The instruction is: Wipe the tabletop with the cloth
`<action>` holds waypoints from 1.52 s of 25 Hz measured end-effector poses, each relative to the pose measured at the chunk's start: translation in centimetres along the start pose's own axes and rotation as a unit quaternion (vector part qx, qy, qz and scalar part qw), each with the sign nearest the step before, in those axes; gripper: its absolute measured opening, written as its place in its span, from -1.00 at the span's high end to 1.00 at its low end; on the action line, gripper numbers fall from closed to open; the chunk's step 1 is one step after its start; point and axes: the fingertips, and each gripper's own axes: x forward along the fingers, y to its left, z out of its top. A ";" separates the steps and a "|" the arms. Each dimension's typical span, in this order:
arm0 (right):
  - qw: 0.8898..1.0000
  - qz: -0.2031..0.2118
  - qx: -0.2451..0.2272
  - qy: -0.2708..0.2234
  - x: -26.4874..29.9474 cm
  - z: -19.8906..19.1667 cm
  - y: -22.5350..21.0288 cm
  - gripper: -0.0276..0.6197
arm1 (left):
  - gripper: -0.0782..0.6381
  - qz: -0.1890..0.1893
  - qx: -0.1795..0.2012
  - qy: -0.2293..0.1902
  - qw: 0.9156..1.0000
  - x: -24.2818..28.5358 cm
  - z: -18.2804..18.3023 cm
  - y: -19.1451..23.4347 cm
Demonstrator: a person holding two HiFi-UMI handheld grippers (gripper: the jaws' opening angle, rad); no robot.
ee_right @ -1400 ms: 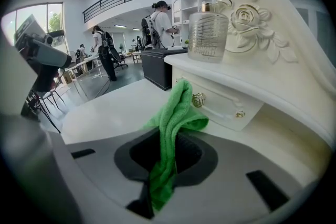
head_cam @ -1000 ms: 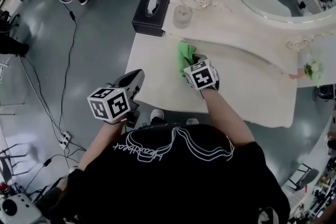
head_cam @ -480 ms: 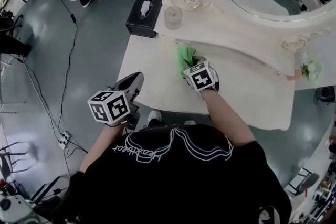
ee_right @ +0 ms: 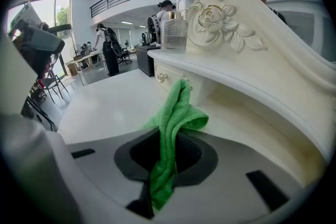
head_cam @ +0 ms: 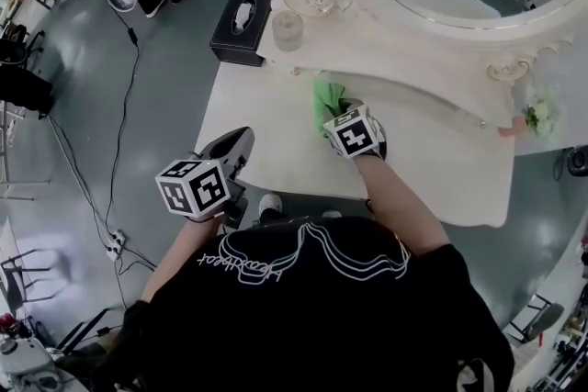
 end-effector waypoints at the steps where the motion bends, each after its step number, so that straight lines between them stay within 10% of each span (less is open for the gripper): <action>1: 1.000 -0.001 -0.001 0.001 -0.2 -0.2 -0.3 0.74 | 0.77 0.000 0.001 0.001 1.000 0.1 0.0 -0.3; 38: 0.999 -0.045 0.015 0.000 -8.5 -10.1 -10.4 0.74 | 0.77 -0.022 0.029 0.018 0.999 6.1 -4.5 -12.1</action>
